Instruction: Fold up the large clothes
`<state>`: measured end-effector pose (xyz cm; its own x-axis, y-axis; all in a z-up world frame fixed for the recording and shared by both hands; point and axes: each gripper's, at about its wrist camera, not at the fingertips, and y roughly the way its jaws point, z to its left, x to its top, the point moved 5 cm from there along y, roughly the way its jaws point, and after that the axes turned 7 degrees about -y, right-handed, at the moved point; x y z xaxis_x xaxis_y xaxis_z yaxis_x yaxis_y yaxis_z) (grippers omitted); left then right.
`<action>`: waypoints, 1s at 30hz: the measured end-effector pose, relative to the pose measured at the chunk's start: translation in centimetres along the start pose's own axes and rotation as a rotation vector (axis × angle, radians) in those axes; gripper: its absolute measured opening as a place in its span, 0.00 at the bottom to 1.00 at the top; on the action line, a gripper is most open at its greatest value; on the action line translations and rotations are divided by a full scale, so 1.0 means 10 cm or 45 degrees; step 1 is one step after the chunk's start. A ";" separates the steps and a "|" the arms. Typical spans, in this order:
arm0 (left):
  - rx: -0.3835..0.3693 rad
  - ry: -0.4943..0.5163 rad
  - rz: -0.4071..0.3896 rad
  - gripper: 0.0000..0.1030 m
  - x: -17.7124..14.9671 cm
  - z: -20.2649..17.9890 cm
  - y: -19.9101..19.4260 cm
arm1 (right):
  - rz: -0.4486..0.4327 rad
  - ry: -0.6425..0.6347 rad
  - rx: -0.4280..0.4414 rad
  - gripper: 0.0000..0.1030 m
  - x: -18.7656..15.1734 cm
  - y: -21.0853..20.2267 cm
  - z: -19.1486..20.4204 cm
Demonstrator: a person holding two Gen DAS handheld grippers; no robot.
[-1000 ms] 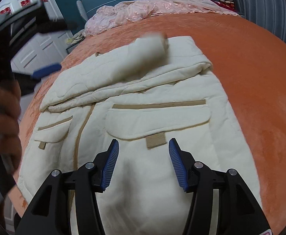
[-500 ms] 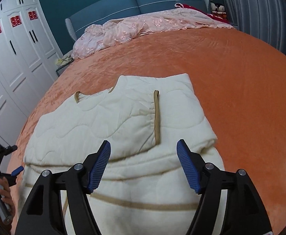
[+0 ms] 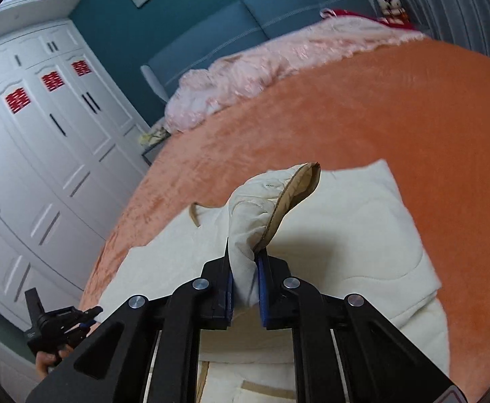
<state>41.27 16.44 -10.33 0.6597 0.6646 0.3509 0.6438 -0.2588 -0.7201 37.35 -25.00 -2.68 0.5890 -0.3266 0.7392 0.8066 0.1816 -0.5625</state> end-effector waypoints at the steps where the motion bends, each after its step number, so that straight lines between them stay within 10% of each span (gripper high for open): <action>1: 0.009 0.034 -0.009 0.09 -0.03 0.01 0.00 | 0.017 -0.052 -0.032 0.10 -0.06 -0.03 0.01; 6: 0.145 0.151 0.018 0.08 -0.29 0.12 0.22 | 0.299 -0.160 -0.233 0.10 -0.74 0.43 -0.38; 14: 0.267 0.359 -0.066 0.09 -0.43 0.08 0.41 | 0.290 -0.123 -0.226 0.11 -0.94 0.55 -0.52; 22: 0.281 0.456 -0.173 0.23 -0.36 0.00 -0.01 | 0.176 -0.058 -0.268 0.36 -0.71 0.03 -0.53; 26: 0.285 0.585 -0.300 0.23 -0.19 -0.31 -0.35 | 0.067 -0.110 -0.371 0.39 -0.37 -0.18 -0.47; 30: 0.203 0.628 -0.240 0.23 -0.09 -0.79 -0.17 | 0.123 -0.100 -0.222 0.33 -0.17 0.15 -0.17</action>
<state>42.64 10.70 -4.70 0.6670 0.2719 0.6937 0.7268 -0.0327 -0.6861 37.51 -25.77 -5.44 0.6705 -0.2406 0.7018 0.7297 0.0427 -0.6825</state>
